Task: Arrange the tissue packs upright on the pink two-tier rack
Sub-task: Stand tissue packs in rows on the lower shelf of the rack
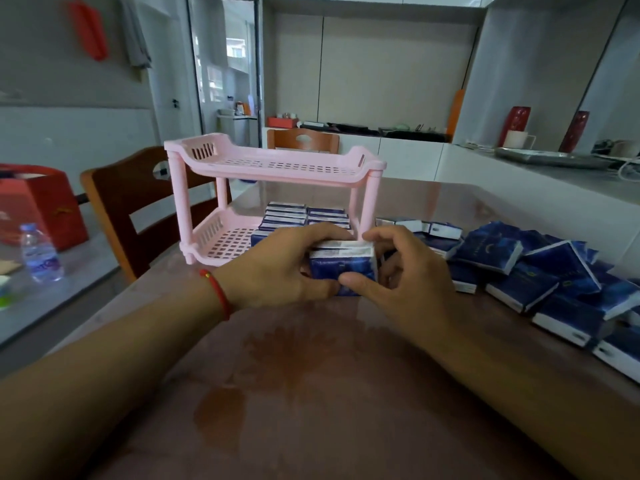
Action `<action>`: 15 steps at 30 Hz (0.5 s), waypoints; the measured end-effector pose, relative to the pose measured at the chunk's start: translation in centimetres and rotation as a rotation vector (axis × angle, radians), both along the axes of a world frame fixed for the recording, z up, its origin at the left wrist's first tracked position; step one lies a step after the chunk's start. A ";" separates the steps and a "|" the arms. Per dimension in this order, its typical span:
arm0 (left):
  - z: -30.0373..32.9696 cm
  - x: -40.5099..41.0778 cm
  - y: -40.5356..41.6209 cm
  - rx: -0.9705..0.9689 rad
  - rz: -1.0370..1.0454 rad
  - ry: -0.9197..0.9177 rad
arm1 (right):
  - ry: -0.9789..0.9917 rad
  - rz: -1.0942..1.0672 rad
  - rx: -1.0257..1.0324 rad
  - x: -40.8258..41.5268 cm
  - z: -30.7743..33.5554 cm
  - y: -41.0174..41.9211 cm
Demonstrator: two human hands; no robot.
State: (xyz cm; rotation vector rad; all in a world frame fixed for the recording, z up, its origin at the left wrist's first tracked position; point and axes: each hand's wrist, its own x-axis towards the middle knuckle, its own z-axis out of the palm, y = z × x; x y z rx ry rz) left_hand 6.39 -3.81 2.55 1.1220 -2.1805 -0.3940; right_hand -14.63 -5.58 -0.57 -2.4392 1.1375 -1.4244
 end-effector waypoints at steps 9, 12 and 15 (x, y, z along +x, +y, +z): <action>1.6 2.3 1.3 -0.148 0.050 -0.158 | 0.046 0.059 0.020 1.6 0.8 0.8; 1.2 4.0 2.8 -0.191 0.082 -0.077 | -0.026 0.127 0.121 3.0 1.4 1.4; 0.9 6.4 4.4 -0.169 0.150 -0.001 | -0.027 0.218 0.161 5.0 2.0 1.8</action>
